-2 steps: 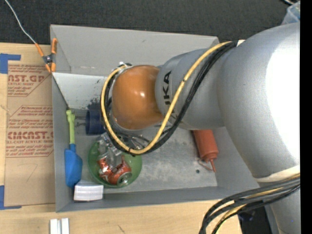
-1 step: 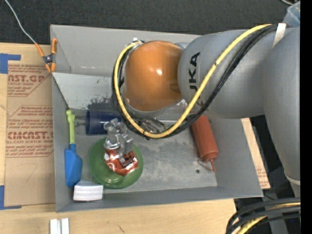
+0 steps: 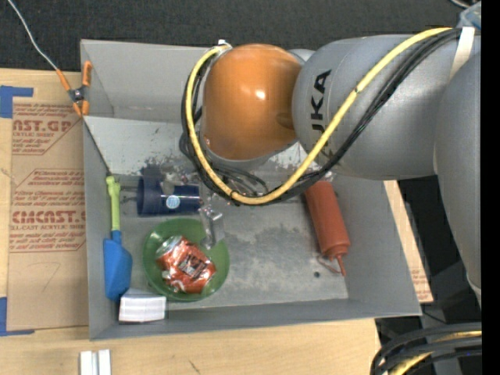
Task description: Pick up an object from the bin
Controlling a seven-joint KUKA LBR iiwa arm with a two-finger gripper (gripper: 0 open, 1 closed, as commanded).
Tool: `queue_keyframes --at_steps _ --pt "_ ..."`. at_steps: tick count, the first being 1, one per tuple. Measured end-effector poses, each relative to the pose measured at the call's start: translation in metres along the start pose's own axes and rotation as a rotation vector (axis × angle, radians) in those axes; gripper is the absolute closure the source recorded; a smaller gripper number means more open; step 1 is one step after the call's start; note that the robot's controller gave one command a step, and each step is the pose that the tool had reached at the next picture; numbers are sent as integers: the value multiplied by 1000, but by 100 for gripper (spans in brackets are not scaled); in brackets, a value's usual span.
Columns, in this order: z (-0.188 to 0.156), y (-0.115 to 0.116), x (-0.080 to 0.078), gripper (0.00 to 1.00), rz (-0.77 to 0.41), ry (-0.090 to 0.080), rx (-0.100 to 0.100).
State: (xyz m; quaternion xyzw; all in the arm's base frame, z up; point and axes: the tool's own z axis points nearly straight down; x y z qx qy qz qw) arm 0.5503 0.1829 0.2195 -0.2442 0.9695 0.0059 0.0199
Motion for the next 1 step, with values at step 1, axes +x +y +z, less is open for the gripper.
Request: queue_keyframes --at_steps 1 --pt "23 -5 -7 0 33 3 -2"
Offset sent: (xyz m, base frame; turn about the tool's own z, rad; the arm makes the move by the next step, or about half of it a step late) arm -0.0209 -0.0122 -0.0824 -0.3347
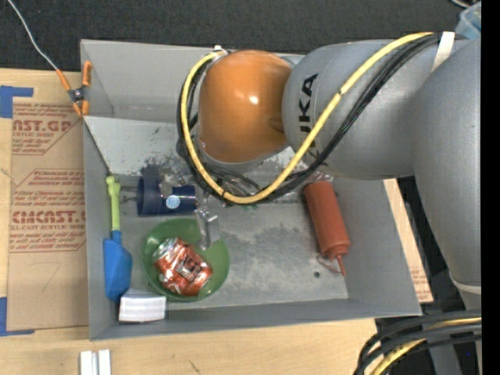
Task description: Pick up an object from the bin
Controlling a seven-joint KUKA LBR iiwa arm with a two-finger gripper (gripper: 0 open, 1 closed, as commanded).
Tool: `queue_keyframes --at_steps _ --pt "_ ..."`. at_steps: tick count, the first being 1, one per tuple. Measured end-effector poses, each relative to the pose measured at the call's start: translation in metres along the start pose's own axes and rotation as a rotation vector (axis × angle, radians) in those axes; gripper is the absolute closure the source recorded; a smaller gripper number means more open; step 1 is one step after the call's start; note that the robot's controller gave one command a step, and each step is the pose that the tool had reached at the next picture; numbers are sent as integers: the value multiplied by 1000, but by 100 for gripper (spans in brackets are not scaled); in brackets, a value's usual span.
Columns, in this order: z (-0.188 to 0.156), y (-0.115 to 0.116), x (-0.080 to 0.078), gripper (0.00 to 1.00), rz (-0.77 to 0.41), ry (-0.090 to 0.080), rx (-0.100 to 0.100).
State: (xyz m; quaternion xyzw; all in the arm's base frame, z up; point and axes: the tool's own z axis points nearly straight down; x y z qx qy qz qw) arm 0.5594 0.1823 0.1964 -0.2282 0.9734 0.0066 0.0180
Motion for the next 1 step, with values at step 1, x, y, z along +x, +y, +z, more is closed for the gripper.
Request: queue_keyframes --at_steps 1 --pt "42 3 24 0 -276 -8 3"
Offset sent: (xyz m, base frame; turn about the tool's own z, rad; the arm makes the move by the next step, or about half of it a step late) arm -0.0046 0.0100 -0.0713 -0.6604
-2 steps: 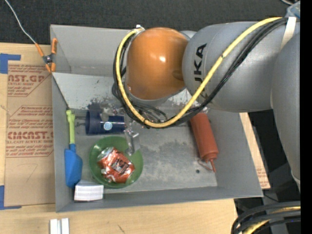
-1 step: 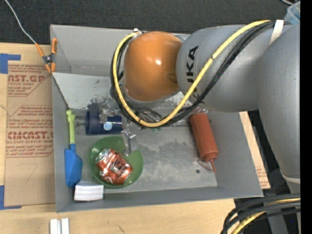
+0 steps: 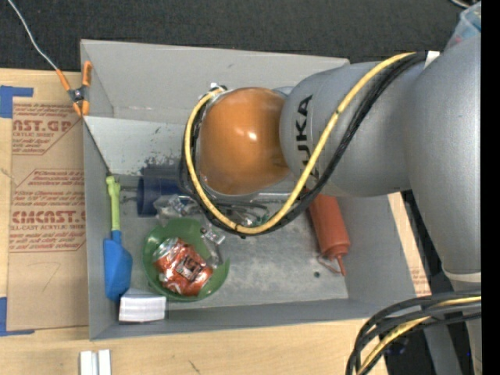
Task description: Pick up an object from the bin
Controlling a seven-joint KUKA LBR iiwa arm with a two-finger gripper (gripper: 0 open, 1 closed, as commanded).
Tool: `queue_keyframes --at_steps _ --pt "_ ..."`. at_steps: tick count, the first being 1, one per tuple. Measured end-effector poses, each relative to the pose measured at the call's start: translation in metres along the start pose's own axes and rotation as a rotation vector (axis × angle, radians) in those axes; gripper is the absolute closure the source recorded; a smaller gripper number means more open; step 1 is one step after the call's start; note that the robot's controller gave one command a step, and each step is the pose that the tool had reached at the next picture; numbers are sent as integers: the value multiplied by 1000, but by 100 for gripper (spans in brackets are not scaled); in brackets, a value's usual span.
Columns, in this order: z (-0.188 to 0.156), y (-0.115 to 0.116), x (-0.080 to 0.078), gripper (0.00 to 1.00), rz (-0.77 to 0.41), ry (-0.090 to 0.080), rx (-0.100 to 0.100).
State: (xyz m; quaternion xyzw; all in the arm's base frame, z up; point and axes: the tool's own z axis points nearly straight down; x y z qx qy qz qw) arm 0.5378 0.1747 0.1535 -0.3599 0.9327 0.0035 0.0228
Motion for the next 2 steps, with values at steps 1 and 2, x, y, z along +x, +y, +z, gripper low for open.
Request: queue_keyframes --at_steps 1,2 --pt "24 3 -17 0 -366 3 -4" --pt "38 3 1 0 -321 -10 2"
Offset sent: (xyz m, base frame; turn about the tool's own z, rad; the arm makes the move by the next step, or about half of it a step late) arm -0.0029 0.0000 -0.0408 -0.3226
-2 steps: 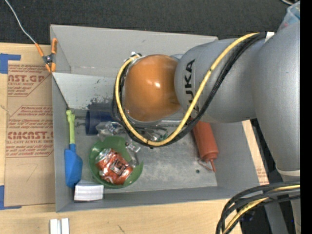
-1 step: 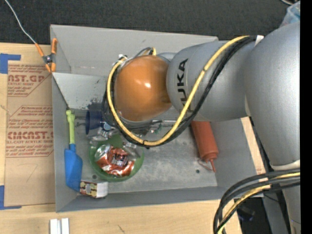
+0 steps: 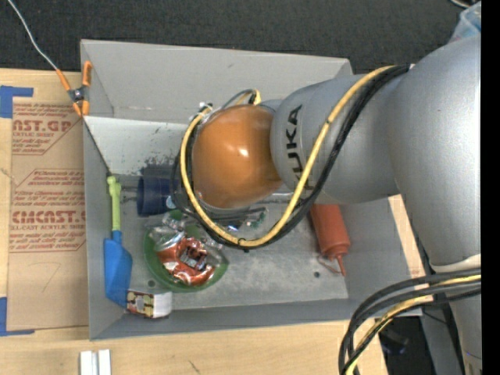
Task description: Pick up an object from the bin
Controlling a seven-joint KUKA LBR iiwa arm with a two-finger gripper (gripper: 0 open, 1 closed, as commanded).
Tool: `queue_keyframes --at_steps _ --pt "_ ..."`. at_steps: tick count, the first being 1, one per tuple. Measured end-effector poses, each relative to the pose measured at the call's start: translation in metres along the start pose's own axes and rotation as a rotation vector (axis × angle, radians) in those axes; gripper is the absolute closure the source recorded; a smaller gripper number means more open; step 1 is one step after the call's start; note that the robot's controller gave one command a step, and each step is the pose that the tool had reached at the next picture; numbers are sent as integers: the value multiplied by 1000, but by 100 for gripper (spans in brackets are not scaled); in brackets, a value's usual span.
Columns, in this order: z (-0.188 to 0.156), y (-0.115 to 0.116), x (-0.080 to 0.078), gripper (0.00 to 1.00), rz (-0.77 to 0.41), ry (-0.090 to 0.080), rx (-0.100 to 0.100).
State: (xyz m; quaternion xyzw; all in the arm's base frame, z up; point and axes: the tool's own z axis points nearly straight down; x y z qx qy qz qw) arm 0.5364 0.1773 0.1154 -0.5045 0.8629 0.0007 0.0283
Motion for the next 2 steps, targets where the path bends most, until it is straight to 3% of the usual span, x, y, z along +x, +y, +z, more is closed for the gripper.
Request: queue_keyframes --at_steps 1,2 --pt "16 -8 7 100 -202 5 -8" --pt "16 -8 7 100 -202 4 -8"
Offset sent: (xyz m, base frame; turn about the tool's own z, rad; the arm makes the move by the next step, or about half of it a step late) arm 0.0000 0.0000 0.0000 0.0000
